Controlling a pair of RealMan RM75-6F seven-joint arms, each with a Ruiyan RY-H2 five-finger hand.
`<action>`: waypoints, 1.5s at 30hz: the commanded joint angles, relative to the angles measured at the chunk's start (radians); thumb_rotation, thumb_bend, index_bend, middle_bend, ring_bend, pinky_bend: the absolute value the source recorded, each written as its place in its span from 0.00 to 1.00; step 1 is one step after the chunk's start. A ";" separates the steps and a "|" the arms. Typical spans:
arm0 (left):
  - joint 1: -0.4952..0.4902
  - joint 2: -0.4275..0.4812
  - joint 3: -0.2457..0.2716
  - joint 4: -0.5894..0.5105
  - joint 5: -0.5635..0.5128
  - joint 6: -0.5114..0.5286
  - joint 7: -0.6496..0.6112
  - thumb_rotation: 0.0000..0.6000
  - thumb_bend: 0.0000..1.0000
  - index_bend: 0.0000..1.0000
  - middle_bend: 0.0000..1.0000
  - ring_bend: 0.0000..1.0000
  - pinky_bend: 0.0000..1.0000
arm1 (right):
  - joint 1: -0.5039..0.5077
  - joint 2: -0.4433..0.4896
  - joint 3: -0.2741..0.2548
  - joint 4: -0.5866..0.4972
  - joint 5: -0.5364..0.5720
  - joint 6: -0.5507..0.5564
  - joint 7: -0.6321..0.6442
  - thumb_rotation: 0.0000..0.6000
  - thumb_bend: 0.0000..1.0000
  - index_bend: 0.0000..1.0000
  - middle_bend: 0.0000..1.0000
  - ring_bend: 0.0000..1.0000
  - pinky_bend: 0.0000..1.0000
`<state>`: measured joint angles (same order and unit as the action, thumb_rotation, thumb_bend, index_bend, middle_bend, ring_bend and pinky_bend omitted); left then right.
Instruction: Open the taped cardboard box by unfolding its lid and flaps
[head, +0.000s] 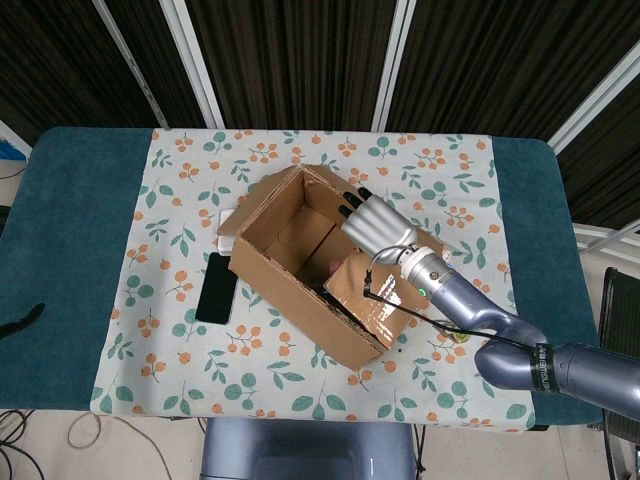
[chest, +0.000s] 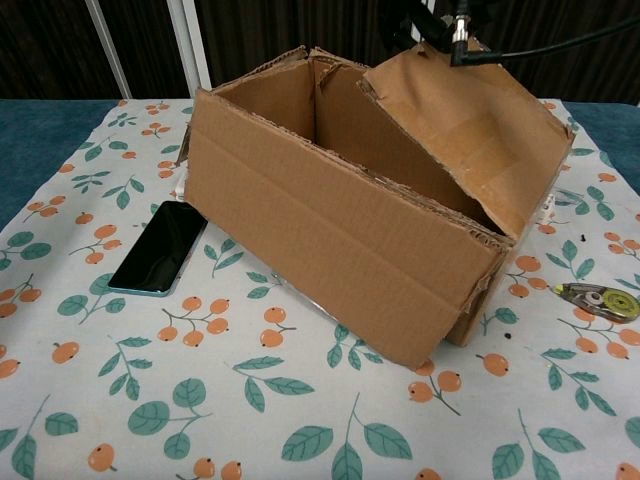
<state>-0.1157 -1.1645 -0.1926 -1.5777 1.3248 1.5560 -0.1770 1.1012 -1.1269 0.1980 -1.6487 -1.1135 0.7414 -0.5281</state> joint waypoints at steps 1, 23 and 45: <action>0.001 0.000 0.000 -0.002 0.003 -0.001 -0.002 1.00 0.09 0.00 0.00 0.00 0.03 | 0.004 0.041 0.001 -0.025 -0.001 0.003 -0.020 1.00 1.00 0.70 0.33 0.18 0.25; 0.008 0.002 -0.002 -0.014 0.020 -0.002 0.000 1.00 0.09 0.00 0.00 0.00 0.03 | -0.087 0.292 -0.053 -0.177 0.057 0.062 -0.079 1.00 1.00 0.71 0.32 0.18 0.25; 0.013 0.000 -0.002 -0.018 0.025 -0.009 -0.008 1.00 0.09 0.00 0.00 0.00 0.03 | -0.204 0.393 -0.045 -0.355 -0.028 0.143 0.019 1.00 1.00 0.54 0.23 0.15 0.24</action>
<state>-0.1032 -1.1646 -0.1946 -1.5956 1.3501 1.5472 -0.1847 0.9014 -0.7383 0.1510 -1.9983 -1.1437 0.8817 -0.5128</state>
